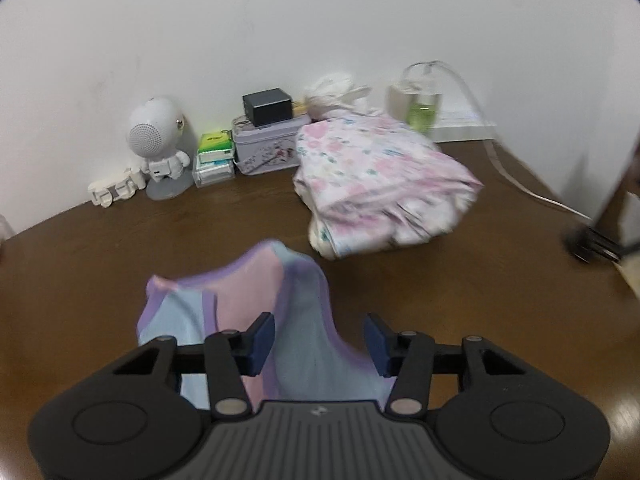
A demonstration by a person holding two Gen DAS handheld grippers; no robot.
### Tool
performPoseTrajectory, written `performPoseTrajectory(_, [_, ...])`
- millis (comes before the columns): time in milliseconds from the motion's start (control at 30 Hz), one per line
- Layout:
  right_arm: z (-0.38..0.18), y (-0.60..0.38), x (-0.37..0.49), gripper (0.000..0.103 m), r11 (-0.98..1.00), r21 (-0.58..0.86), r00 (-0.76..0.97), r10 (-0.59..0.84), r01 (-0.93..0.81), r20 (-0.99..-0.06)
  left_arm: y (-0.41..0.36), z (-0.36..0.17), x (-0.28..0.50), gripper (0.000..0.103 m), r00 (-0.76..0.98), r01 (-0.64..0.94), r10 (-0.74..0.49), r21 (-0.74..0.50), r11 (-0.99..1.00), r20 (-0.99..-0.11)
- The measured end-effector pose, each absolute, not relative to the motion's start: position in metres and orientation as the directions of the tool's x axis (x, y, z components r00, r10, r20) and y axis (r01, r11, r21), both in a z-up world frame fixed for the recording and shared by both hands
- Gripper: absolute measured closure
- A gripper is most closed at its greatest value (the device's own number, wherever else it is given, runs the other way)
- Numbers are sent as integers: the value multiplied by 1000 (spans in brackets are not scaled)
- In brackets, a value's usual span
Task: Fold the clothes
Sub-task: 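Grasp the garment's trimmed end with the left gripper while the right gripper grasps the lavender trim, then lift the gripped garment end with both grippers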
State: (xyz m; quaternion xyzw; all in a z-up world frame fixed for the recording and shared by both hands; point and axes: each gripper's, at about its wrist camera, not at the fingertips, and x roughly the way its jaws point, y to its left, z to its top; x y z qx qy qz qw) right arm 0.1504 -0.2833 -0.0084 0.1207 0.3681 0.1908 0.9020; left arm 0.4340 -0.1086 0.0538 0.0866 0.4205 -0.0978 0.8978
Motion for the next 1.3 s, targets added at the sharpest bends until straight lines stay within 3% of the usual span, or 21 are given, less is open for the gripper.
performPoseTrajectory(267, [-10, -280, 156, 90, 869, 373, 620, 494, -325, -610, -144, 20, 477, 56, 611, 246, -12, 176, 953, -792])
performPoseTrajectory(667, [-10, -280, 155, 91, 865, 375, 622, 501, -333, -602, -153, 0, 493, 70, 631, 207, 71, 256, 944, -772])
performPoseTrajectory(867, [-10, -279, 155, 91, 864, 372, 625, 502, -338, -598, -145, -7, 493, 85, 635, 192, 45, 213, 958, -771])
performPoseTrajectory(933, [-10, -279, 155, 91, 865, 368, 625, 501, -341, -598, -143, -7, 493, 100, 632, 185, 30, 188, 965, -774])
performPoseTrajectory(967, [-10, -278, 155, 91, 865, 366, 626, 500, -342, -598, -143, -8, 492, 102, 634, 180, 32, 187, 966, -773])
performPoseTrajectory(1033, [-11, -279, 155, 100, 866, 367, 629, 499, -339, -597, -144, -9, 490, 103, 641, 169, 42, 194, 966, -767])
performPoseTrajectory(1300, [9, -276, 145, 101, 867, 333, 671, 497, -370, -550, -95, 31, 481, 103, 663, 152, -148, -62, 986, -733])
